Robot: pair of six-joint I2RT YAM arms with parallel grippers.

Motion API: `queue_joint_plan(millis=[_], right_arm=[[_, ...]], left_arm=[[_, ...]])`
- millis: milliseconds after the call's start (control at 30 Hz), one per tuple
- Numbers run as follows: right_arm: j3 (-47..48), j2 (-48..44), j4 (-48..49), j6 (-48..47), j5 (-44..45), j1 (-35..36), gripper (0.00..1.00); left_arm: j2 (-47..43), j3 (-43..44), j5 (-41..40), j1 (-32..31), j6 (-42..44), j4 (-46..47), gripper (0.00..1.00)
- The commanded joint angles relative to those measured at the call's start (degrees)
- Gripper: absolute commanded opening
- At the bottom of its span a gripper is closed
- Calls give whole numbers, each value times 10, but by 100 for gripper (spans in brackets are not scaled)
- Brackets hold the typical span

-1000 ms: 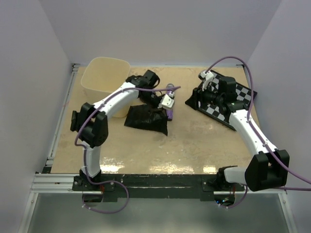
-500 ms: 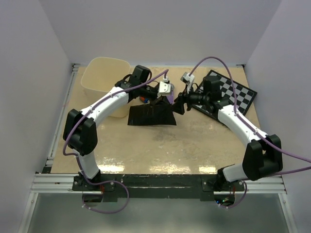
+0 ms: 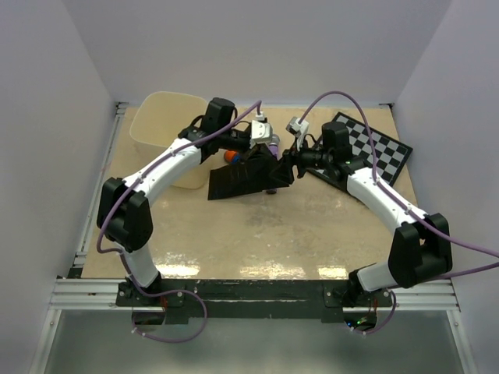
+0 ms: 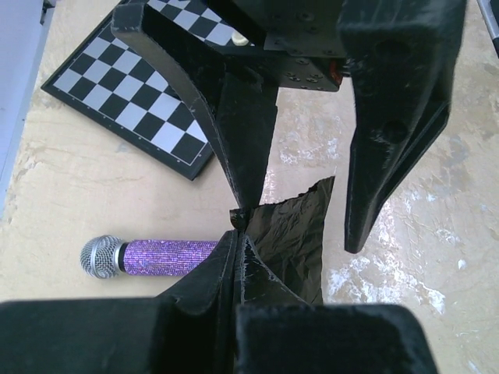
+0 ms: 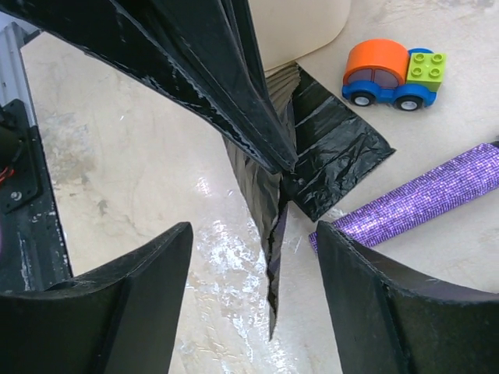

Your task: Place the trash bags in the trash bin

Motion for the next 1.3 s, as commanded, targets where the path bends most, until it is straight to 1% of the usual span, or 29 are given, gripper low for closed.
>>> queue_joint_plan(millis=[0,67,100,167,200,233,267,333,367,400,433,467,500,533,567,633,667,700,767,833,967,1033,1100,1167,1267], right_arm=[[-7,2,33,-10,24,-2,66],[-7,7,40,-7,38,-2,63],[-7,8,44,-7,41,-2,59],[-3,13,49,-10,42,-2,45],[-1,13,48,-10,45,-2,41],[0,15,48,-11,50,-2,39],[-2,15,48,-11,57,-2,41],[-5,15,40,-7,65,-2,49],[-5,11,32,-6,67,-2,51],[-6,5,26,-2,80,-4,53],[-9,-4,20,8,95,-8,54],[-14,-14,17,17,111,-14,56],[-18,-19,12,27,120,-25,57],[-21,-23,9,35,121,-37,58],[-24,-27,5,45,121,-52,59],[-27,-35,-1,52,122,-74,59],[-28,-39,-2,53,124,-80,60],[-28,-44,-1,70,127,-82,60],[-34,-55,3,72,128,-85,61],[-38,-66,6,78,127,-89,61],[-47,-85,-3,81,115,-93,61],[-52,-91,-10,78,111,-95,61],[-58,-99,-11,77,111,-96,61],[-62,-103,-10,79,108,-96,61],[-64,-107,-7,81,106,-98,61]], left_arm=[[-29,10,15,4,-23,32,0],[-30,12,16,5,-26,33,0],[-30,13,15,4,-26,35,0],[-33,12,11,4,-29,39,0],[-33,12,9,4,-29,39,0],[-33,11,9,5,-31,41,0],[-34,9,7,5,-33,43,0],[-36,2,3,5,-39,47,0],[-32,5,6,5,-26,30,0],[-17,22,16,4,4,-22,0],[0,43,29,4,47,-77,2],[25,57,46,4,92,-167,15],[39,66,52,4,163,-219,32],[48,60,53,2,237,-285,43],[51,44,47,-3,295,-322,53],[37,-12,15,-23,364,-319,81],[25,-45,1,-33,398,-305,89],[14,-76,-9,-43,417,-283,100],[-2,-136,-30,-62,462,-237,100],[-2,-169,-54,-77,511,-225,100],[42,-179,-98,-82,589,-253,100],[62,-193,-119,-82,613,-256,100],[70,-216,-134,-83,627,-232,100],[81,-231,-144,-90,632,-211,100],[104,-231,-151,-97,631,-209,100]])
